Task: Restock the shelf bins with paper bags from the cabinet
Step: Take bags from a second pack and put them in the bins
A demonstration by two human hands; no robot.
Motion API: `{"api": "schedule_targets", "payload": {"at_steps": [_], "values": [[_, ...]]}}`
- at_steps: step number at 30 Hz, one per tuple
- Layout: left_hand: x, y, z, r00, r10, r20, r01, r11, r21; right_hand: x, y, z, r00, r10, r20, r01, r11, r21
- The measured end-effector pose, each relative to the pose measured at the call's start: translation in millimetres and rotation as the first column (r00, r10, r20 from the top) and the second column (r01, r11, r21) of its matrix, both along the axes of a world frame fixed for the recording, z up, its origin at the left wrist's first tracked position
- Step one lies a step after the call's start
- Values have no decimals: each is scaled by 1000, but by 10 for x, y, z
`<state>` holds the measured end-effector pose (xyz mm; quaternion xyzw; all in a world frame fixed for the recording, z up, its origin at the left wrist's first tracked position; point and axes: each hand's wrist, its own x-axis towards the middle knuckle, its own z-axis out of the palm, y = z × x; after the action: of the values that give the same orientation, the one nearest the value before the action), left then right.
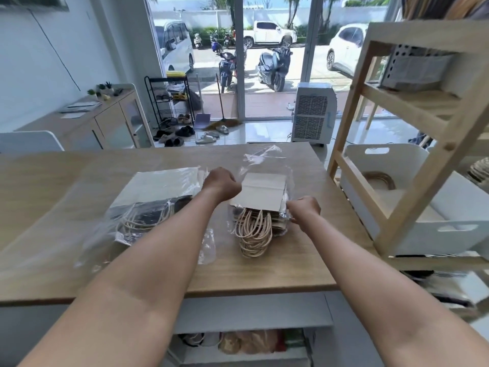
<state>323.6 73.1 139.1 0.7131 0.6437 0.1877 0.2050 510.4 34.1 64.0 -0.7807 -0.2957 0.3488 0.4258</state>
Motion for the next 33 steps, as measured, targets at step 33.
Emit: {"api": "schedule_targets", "payload": {"at_steps": [33], "values": [[-1953, -972, 474, 921, -97, -377, 54, 991, -123, -1671, -592, -12, 220, 791, 570, -649, 555, -520]]}}
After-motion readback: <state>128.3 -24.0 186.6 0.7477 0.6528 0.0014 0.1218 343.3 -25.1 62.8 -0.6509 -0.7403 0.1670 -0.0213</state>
